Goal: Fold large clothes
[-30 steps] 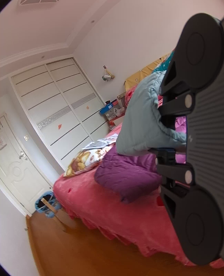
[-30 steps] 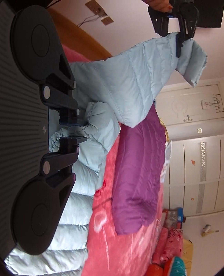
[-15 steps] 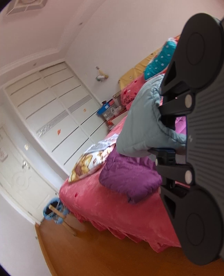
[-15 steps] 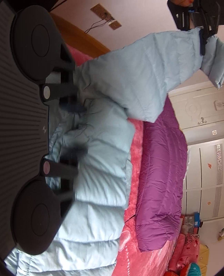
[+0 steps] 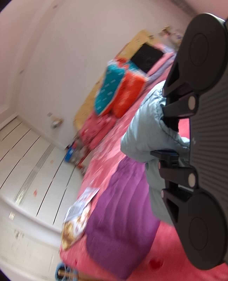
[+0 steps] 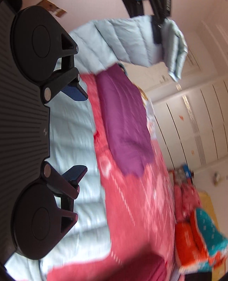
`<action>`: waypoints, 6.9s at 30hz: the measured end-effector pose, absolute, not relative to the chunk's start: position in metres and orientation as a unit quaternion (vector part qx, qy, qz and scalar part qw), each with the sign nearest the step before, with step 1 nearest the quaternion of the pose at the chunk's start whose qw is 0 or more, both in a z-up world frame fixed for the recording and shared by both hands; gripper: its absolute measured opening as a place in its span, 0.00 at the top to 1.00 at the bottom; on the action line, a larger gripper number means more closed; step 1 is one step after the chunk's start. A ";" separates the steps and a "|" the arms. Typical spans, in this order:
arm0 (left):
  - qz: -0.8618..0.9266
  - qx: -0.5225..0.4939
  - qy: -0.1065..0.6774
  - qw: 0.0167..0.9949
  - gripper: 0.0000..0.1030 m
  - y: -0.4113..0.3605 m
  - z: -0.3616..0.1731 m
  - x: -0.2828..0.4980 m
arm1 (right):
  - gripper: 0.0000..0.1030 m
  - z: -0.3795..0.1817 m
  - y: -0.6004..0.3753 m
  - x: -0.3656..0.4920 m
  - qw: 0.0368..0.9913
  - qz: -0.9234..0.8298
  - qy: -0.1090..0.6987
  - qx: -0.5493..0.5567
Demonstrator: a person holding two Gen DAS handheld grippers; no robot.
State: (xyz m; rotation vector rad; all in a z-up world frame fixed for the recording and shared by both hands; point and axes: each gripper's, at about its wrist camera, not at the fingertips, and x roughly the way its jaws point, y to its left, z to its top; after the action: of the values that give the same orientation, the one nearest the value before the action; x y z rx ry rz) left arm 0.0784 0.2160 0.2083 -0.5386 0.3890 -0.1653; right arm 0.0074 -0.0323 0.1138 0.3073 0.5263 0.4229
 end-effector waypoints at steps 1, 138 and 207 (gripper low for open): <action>-0.091 -0.257 0.199 0.941 0.88 0.202 0.204 0.084 | 0.02 0.112 -0.048 0.008 0.936 0.182 0.255 0.163; -0.138 -0.108 0.393 0.903 0.20 0.142 0.093 -0.166 | 0.00 0.079 -0.193 -0.231 0.833 0.052 0.546 0.064; -0.073 0.056 0.525 0.846 0.00 0.123 0.026 -0.140 | 0.88 0.060 -0.205 -0.184 0.883 -0.045 0.457 0.100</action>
State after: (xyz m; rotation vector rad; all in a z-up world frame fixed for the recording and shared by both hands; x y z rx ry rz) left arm -0.1403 0.1226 0.0261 0.1178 1.1064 -0.1530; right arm -0.1839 -0.2049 0.0604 0.2074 0.9509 -0.0947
